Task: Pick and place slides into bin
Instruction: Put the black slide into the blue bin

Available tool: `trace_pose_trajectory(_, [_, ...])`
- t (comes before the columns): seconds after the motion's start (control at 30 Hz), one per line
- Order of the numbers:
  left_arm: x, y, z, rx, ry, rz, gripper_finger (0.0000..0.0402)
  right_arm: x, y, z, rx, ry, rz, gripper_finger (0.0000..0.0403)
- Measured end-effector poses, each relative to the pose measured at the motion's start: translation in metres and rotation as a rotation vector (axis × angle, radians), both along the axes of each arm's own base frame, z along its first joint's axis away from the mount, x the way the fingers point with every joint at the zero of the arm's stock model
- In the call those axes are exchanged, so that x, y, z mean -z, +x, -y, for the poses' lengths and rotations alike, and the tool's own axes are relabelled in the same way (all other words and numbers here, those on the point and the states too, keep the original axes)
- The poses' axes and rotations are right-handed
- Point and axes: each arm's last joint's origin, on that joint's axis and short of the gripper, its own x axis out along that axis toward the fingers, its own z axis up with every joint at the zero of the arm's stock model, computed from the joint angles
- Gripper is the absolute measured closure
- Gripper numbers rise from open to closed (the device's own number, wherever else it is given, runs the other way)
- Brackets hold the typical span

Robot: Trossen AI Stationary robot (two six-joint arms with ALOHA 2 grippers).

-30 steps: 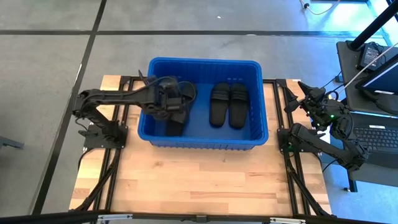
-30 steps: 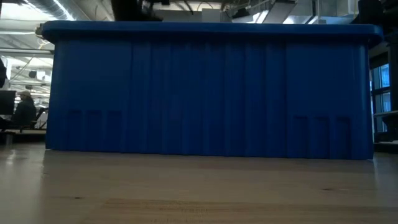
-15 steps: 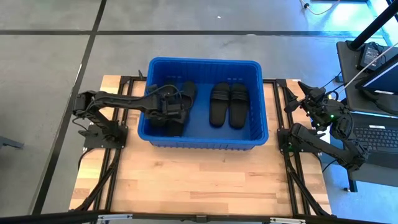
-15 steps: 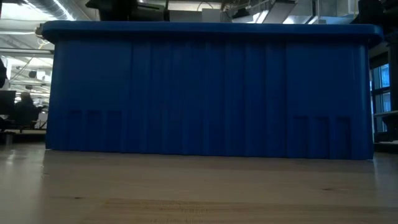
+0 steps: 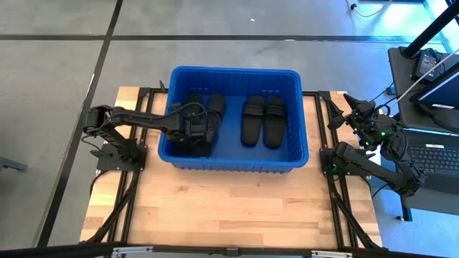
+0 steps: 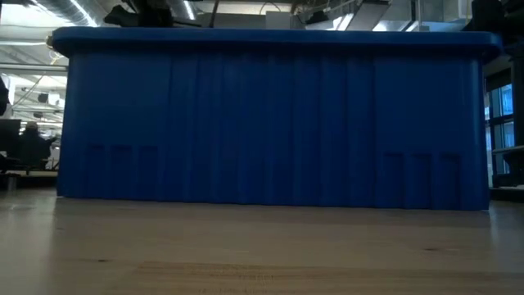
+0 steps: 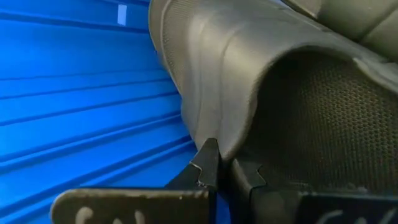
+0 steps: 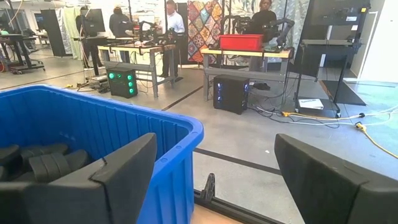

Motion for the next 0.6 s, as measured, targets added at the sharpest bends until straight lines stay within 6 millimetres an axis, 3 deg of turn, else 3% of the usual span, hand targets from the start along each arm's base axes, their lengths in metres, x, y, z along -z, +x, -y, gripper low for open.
trace_pose_trajectory(0.23, [0.0019, -0.0005, 0.0004, 0.004, -0.011, -0.002, 0.0395, 0.0000, 0.0000, 0.0000, 0.001, 0.000, 0.000, 0.0076])
trace_pose_trajectory(0.6, [-0.0009, 0.0034, 0.0000, 0.010, -0.015, 0.018, 0.0327, 0.0001, 0.0000, 0.0000, 0.000, 0.000, 0.000, 0.0076])
